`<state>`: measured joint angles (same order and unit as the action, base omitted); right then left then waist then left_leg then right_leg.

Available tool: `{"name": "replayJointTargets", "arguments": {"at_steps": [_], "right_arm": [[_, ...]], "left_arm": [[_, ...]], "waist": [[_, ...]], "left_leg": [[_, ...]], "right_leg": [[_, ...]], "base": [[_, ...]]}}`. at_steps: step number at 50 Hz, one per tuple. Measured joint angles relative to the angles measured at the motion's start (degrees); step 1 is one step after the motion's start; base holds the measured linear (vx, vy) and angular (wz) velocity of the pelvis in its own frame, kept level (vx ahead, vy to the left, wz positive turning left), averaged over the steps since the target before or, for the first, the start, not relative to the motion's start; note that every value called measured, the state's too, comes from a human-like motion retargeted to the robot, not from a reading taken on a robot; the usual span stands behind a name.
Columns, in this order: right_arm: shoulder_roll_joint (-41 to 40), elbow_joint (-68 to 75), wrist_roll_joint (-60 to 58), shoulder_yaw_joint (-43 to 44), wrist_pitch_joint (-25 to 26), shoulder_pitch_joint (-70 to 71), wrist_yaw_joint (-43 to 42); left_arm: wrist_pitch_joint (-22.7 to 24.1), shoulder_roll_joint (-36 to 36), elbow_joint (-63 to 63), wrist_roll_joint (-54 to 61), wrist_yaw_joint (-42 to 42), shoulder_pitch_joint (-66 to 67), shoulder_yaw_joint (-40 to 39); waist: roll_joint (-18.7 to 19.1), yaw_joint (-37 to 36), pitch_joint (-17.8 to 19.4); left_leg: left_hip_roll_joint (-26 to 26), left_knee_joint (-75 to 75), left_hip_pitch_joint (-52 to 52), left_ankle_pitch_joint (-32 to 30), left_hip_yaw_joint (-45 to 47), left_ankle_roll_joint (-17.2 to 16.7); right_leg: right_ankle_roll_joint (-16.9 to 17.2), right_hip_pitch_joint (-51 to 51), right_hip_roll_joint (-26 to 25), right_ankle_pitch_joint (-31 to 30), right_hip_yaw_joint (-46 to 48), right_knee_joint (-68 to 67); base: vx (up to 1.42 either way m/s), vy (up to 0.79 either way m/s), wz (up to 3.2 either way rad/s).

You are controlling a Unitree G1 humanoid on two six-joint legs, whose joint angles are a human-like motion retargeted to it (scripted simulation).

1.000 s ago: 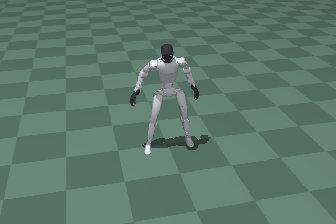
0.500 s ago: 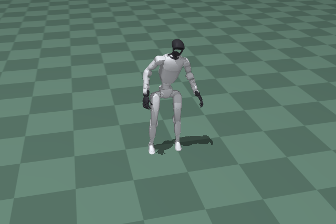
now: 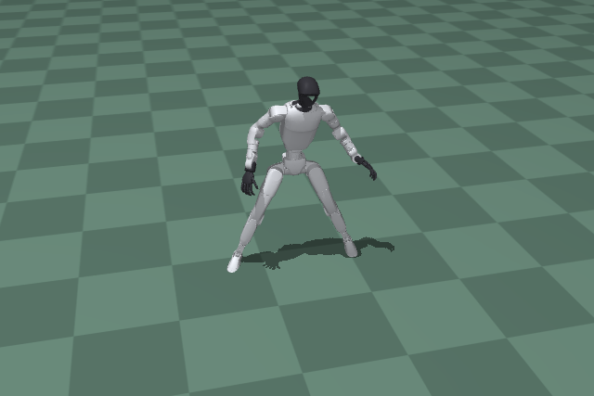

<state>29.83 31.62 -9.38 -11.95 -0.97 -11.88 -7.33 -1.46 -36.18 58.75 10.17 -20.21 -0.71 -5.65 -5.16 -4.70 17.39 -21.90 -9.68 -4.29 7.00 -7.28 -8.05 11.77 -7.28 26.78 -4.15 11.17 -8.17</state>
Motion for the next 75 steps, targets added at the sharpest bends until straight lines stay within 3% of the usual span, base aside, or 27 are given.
{"name": "replayJointTargets", "arguments": {"at_steps": [5, 8, 12, 17, 23, 25, 30, 32, 37, 42, 50, 55, 60, 63, 65, 68, 72, 75], "right_arm": [[0.59, 2.64, 3.31, 1.08, -0.37, 1.24, -4.86], [2.64, 5.94, 2.78, 1.03, 0.74, 3.05, -7.38], [4.11, 8.33, 2.45, 1.84, 1.23, 3.2, -9.48], [1.99, 10.71, 9.94, 3.17, 0.58, 2.29, -9.17], [-2.67, 14.45, 14.93, -0.09, 1.5, 3.09, -6.39], [-3.8, 14.83, 13.37, -2.59, 1.81, 4.17, -4.78], [-4.53, 9.33, 4.81, -9.72, 1.08, 5.97, 0.12], [-4.18, 5.41, -1.9, -12.14, -2.05, 5.35, -1.18], [-2.6, -2.23, -14.06, -16.83, -4.34, 4.73, -2.81], [-3.26, -3.15, -15.63, -15.91, -3.47, 3.05, -4.15], [-3.57, -0.29, -5.43, -11.55, -2.23, 0.87, -5.57], [-1.29, 0.92, 0.99, -8.26, 0.19, 2.4, -4.69], [-0.73, 1.45, -0.21, -5.73, -0.55, 0.92, -6.03], [0.01, 3.1, -0.79, -4.4, -0.41, 1.76, -6.25], [0.93, 4.54, -0.65, -3.4, 0.17, 2.32, -6.58], [2.77, 7.13, 0.42, -1.35, 1.3, 2.76, -7.73], [3.54, 10.04, 4.03, 1.54, 1.94, 2.54, -10.07], [1.99, 11.47, 8.52, 3.3, 1.68, 1.9, -11.25]], "left_arm": [[-0.54, 9.46, -4.23, -2.4, 4.05, 3.88, -0.05], [0.01, 14.61, -8.03, -8.96, 4.87, 5.94, 4.44], [0.47, 16.45, -12.16, -22.27, 3.93, 8.26, 9.84], [-0.14, 16.26, -13.03, -28.78, 3.47, 8.59, 12.6], [-1.61, 14.34, -6.67, -23.59, 6.48, 3.03, 14.14], [-1.87, 13.5, -4.46, -20.1, 6.89, 1.55, 13.39], [-1.23, 10.81, 0.96, -13.62, 6.63, 0.69, 10.73], [0.5, 8.98, 3.36, -13.42, 7.61, 0.74, 11.3], [0.62, 4.52, 7.24, -17.74, 8.1, -2.31, 13.35], [1.58, 1.36, 3.25, -17.44, 6.72, -4.26, 12.18], [3.43, -2.17, -5.57, -9.86, 4.44, -3.16, 10.86], [1.65, -1.98, -2.53, -6.93, 0.79, -5.94, 10.99], [0.78, 0.12, 2.01, -6.98, 0.94, -2.9, 5.52], [-0.68, 4.09, 3.1, -8.74, 2.53, -1.54, 1.64], [-1.17, 7.51, 2.29, -9.33, 3.33, -0.61, 0.96], [-0.99, 12.53, -1.41, -11.97, 3.92, 1.13, 3.77], [-1.03, 15.07, -7.24, -19.87, 3.97, 3.59, 8.81], [-1.24, 15.19, -10.14, -24.03, 3.25, 5.43, 10.09]], "waist": [[4.12, 3.71, -1.62], [4.83, 5.66, -1.91], [3.99, 5.86, -3.59], [3.06, 2.52, -5.45], [0.62, -2.34, -6.22], [-0.78, -2.77, -6.23], [-4.04, 0.06, -5.56], [-4.92, 1.84, -5.23], [-6.67, 3.38, -4.9], [-6.61, 2.35, -4.6], [-4.33, 1.38, -3.55], [-2.11, 2.35, -2.49], [1.37, 3.41, -2.12], [3.66, 5.53, -2.68], [4.72, 7.24, -2.93], [4.81, 8.65, -3.12], [4.38, 7.8, -3.34], [3.85, 4.8, -2.97]], "left_leg": [[-4.46, 1.76, 0.68, -8.31, 16.06, 0.81], [-0.53, -2.29, 0.48, -6.03, 25.31, 1.85], [7.22, -6.75, -0.54, 0.48, 30.71, 3.95], [17.43, -5.47, -1.4, 6.56, 26.15, 6.44], [26.87, -1.16, -2.13, 6.07, 9.49, 9.41], [26.24, -0.75, -1.62, 5.7, 7.59, 9.25], [21.32, 3.01, 2.57, 5.24, 7.01, 4.2], [19.66, 4.86, 4.49, 5.1, 6.02, 2.65], [16.56, 8.35, 6.24, 3.36, 4.41, 3.36], [13.58, 9.13, 6.4, 2.87, 4.04, 2.62], [8.04, 6.22, 5.21, 3.78, 3.62, 1.9], [4.23, 2.67, 1.98, 2.01, 2.68, 1.89], [-3.96, 4.69, 4.78, -4.22, 5.39, -1.52], [-7.8, 7.41, 5.23, -11.92, 17.99, -2.08], [-7.47, 7.2, 4.92, -13.64, 27.72, -1.4], [-1.77, 2.43, 3.29, -7.98, 33.13, 0.86], [5.66, -5.08, -0.44, -0.4, 27.9, 5.94], [10.99, -9.86, -2.81, 3.29, 18.53, 7.06]], "right_leg": [[-4.62, 0.06, -6.08, 5.67, 2.22, -0.58], [-5.01, 0.11, -6.78, 6.05, 2.25, -0.81], [-3.27, 0.91, -7.42, 6.08, 2.25, 1.36], [-0.81, 1.6, -10.91, 5.73, 1.44, 3.52], [1.21, 2.9, -15.76, 6.33, 0.74, 3.95], [1.03, 3.13, -17.22, 7.15, 0.56, 3.24], [-0.37, 4.41, -21.39, 8.82, -0.28, 1.36], [-1.19, 5.2, -23.35, 9.11, -2.97, 0.99], [-4.95, 4.09, -24.09, 9.07, -9.26, 0.46], [-4.24, 3.05, -18.64, 8.43, -7.14, 0.55], [-0.8, 3.05, -5.47, 2.48, -4.1, 0.94], [0.17, 2.04, 2.19, -6.03, -3.12, 1.07], [0.03, 2.57, -3.06, 4.48, -9.31, -1.51], [-3.36, 1.95, -7.22, 9.72, -8.05, -2.12], [-5.11, 1.69, -8.8, 10.81, -6.96, -2.19], [-4.7, 1.85, -8.64, 10.75, -6.1, -2.0], [-4.24, 3.37, -9.22, 9.69, -5.75, 0.51], [-3.89, 4.07, -11.17, 9.79, -6.74, 0.8]], "base": [[0.05, -0.68, -0.07], [0.03, -0.51, 0.01], [0.03, -0.4, -0.11], [0.03, -0.34, -0.38], [0.03, -0.28, -0.21], [0.03, -0.24, -0.06], [0.02, -0.24, 0.1], [-0.01, -0.24, 0.4], [-0.02, -0.26, 0.28], [0.01, -0.29, 0.07], [0.02, -0.41, -0.03], [0.05, -0.61, -0.04], [0.1, -0.75, -0.33], [0.02, -0.72, -0.08], [-0.01, -0.61, 0.21], [-0.01, -0.48, 0.24], [0.0, -0.37, 0.03], [0.03, -0.34, -0.4]]}}
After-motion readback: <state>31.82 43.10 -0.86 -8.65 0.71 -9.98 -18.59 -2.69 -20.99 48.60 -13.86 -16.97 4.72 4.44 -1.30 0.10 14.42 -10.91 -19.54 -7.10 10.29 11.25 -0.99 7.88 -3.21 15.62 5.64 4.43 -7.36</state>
